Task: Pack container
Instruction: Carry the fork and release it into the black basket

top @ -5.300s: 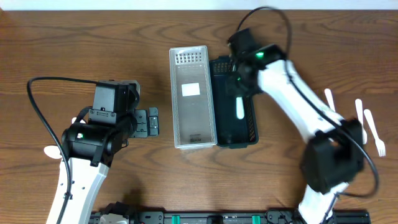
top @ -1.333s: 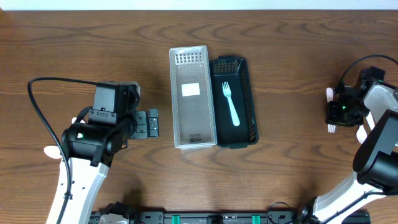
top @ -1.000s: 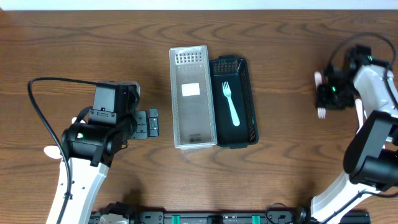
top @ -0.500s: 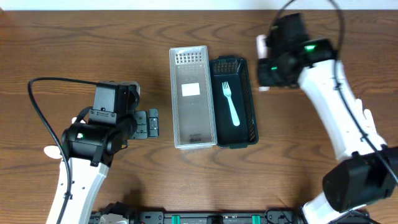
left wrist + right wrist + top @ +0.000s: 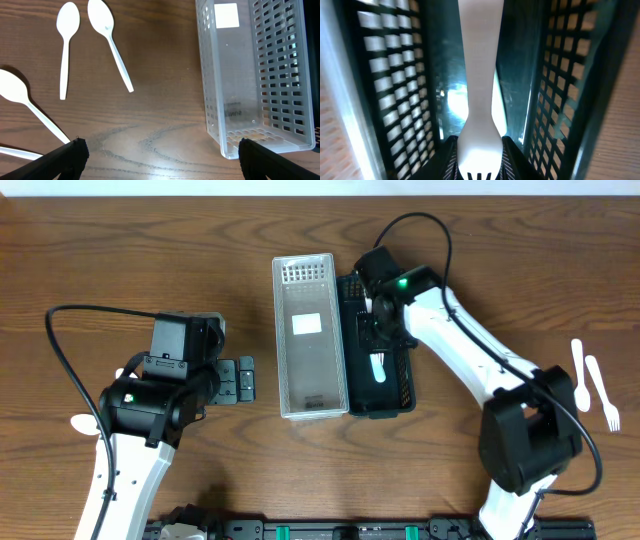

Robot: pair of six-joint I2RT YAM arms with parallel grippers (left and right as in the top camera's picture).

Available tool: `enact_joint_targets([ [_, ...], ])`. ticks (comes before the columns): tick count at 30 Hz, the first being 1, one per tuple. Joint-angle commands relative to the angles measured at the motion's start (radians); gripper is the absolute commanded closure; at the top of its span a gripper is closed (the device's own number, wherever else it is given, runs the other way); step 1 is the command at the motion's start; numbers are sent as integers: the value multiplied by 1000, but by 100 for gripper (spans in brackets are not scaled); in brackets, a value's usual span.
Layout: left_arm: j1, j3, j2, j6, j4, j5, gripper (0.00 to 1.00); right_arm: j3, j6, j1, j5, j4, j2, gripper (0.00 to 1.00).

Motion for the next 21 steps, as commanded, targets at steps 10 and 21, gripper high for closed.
enact_joint_targets([
  [10, 4, 9, 4, 2, -4, -15, 2, 29, -53, 18, 17, 18, -14, 55],
  [21, 4, 9, 4, 2, -4, -15, 2, 280, -154, -231, 66, -202, -204, 28],
])
